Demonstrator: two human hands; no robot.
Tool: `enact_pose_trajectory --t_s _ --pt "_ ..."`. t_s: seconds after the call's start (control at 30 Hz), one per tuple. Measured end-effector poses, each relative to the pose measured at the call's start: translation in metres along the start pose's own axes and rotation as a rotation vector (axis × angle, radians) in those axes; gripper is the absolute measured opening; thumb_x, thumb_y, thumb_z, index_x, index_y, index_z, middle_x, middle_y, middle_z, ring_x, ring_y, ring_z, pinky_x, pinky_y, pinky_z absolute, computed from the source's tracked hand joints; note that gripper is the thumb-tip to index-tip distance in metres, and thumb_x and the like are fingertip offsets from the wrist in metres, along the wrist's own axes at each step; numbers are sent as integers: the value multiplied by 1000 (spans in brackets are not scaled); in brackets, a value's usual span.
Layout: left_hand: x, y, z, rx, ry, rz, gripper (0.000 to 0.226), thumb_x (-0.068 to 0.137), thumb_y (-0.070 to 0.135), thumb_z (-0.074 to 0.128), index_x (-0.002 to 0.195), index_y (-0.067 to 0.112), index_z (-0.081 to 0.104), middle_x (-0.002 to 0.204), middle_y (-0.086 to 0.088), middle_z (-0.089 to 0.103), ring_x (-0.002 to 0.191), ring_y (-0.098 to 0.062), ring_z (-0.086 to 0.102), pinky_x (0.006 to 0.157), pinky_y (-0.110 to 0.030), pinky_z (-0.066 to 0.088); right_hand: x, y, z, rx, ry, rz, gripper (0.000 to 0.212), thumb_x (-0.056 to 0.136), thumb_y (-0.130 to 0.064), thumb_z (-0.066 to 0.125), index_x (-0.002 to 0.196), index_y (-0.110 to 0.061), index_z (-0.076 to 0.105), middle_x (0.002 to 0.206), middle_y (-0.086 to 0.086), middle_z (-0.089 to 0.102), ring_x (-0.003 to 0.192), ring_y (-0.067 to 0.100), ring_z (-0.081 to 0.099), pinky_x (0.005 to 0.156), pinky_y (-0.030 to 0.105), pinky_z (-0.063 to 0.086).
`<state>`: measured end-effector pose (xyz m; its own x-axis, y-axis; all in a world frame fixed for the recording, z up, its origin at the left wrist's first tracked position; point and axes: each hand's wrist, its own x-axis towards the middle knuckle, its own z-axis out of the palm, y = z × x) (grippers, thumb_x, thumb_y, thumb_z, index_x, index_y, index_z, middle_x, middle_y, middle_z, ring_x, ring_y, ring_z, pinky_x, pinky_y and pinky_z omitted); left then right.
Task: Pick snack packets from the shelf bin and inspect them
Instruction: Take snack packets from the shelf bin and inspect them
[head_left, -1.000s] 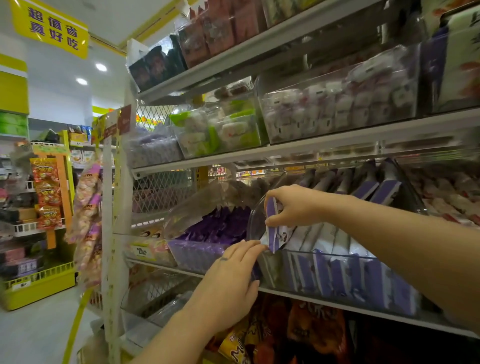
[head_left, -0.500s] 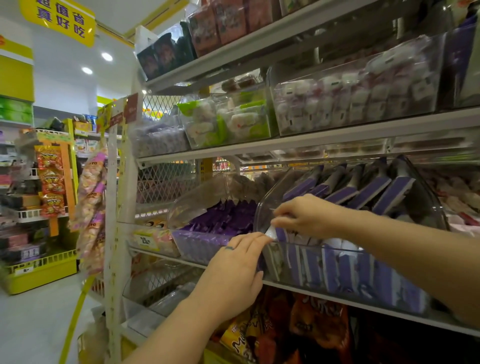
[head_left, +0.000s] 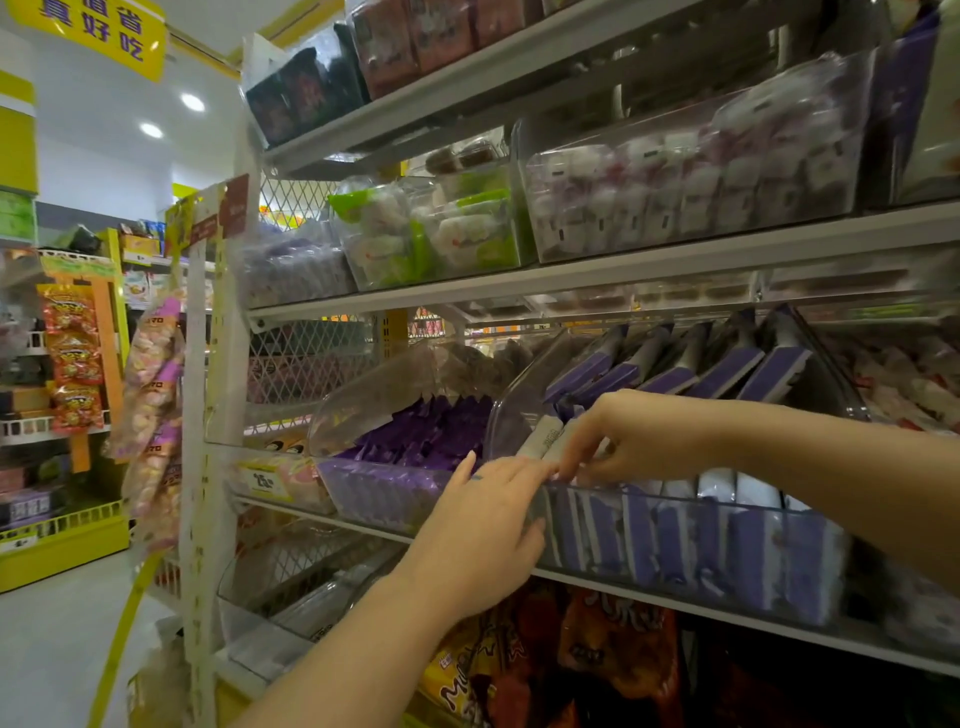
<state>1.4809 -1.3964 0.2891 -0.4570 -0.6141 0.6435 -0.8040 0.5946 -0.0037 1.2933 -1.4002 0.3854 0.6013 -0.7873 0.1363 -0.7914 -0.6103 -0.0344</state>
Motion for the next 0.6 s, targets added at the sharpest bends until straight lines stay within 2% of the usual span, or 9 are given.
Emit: enact_pose_trajectory --t_s 0.07,0.1,0.23,0.37,0.43,0.5,0.53,0.6 --pt "-1 -5 1 -16 3 2 48 96 25 47 141 38 34 143 19 42 136 -1 30 117 -28 -5 3 -3 0 -54 -46 4 24 92 -25 60 112 -35 68 108 -1 66 94 15 62 87 33 52" --pt "-2 -6 2 -14 13 3 48 96 24 47 140 39 36 141 21 43 134 1 32 117 -26 -5 5 -3 0 -70 -61 10 25 92 -24 61 113 -35 67 111 0 65 98 17 61 88 34 51" --pt "-3 -8 5 -18 37 3 49 94 20 47 139 37 38 138 20 46 129 4 33 111 -14 -8 13 -4 1 -92 -62 -20 25 91 -17 63 113 -29 66 106 -8 60 96 14 58 74 21 46" --pt "-4 -7 4 -20 42 20 51 92 15 47 139 34 41 137 18 47 126 7 29 103 -2 -14 18 0 12 -151 22 -45 22 92 -20 59 113 -22 65 106 -5 64 87 9 53 66 11 39" --pt "-5 -6 3 -21 42 39 50 91 13 48 137 31 43 135 14 49 121 7 26 98 3 -8 17 1 14 -139 39 -42 23 93 -20 57 114 -21 65 110 -4 63 89 8 54 69 11 40" --pt "-6 -5 0 -34 40 49 48 91 11 49 135 28 46 133 11 52 117 6 25 93 7 -1 18 1 14 -154 32 -35 22 93 -19 55 112 -19 65 109 -2 63 92 12 56 78 20 46" --pt "-6 -4 -1 -37 38 52 47 91 11 48 135 27 47 132 11 52 116 6 26 92 7 1 18 1 13 -173 26 -26 22 92 -18 54 111 -18 65 106 -2 62 90 12 57 78 23 47" --pt "-6 -5 -2 -47 32 40 45 93 13 47 135 28 46 131 13 51 114 6 27 93 4 10 20 0 7 -160 41 10 20 93 -17 51 110 -18 61 92 -8 58 79 6 53 67 18 43"
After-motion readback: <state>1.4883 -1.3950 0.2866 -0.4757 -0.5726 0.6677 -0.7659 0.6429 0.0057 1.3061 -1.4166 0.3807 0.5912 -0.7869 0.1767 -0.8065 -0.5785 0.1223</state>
